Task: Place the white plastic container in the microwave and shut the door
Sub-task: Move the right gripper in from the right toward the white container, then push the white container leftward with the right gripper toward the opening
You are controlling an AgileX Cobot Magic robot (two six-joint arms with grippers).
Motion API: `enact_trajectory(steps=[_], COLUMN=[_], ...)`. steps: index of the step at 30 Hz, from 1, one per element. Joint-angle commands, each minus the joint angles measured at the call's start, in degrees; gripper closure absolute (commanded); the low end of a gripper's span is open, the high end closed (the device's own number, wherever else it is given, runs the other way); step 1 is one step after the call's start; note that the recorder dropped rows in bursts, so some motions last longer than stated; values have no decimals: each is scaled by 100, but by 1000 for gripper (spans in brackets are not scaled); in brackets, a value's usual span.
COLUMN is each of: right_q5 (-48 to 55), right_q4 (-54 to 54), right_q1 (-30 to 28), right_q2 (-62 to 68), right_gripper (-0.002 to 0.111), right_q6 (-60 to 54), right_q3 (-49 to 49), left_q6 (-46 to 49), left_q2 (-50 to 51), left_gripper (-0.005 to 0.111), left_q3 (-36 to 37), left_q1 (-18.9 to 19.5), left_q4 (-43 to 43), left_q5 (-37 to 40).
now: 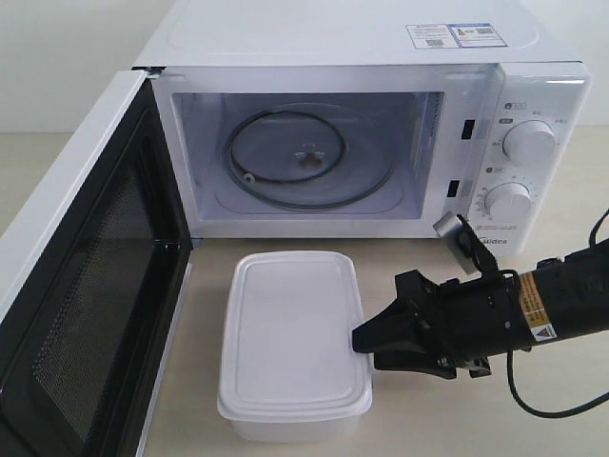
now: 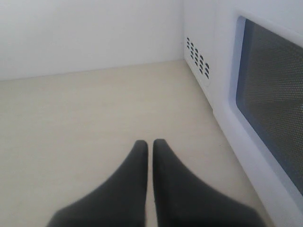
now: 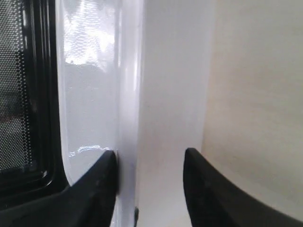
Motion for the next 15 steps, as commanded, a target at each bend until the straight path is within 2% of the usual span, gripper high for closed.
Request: enact_trajectory(steps=[1, 12, 15], right_q5=[81, -473, -330], right_q4=[93, 229, 280], right_q1=[18, 18, 18], right_q2=[-23, -23, -23], right_gripper=[65, 65, 65], right_q6=[-48, 96, 96], right_q3=[-4, -4, -4], left_q6=[15, 15, 15], left_q2=[-12, -12, -12], left_gripper=[102, 102, 102], left_q3=[21, 21, 21], left_q1=[26, 26, 26], left_q4=[5, 5, 5], left_q5=[-7, -7, -7])
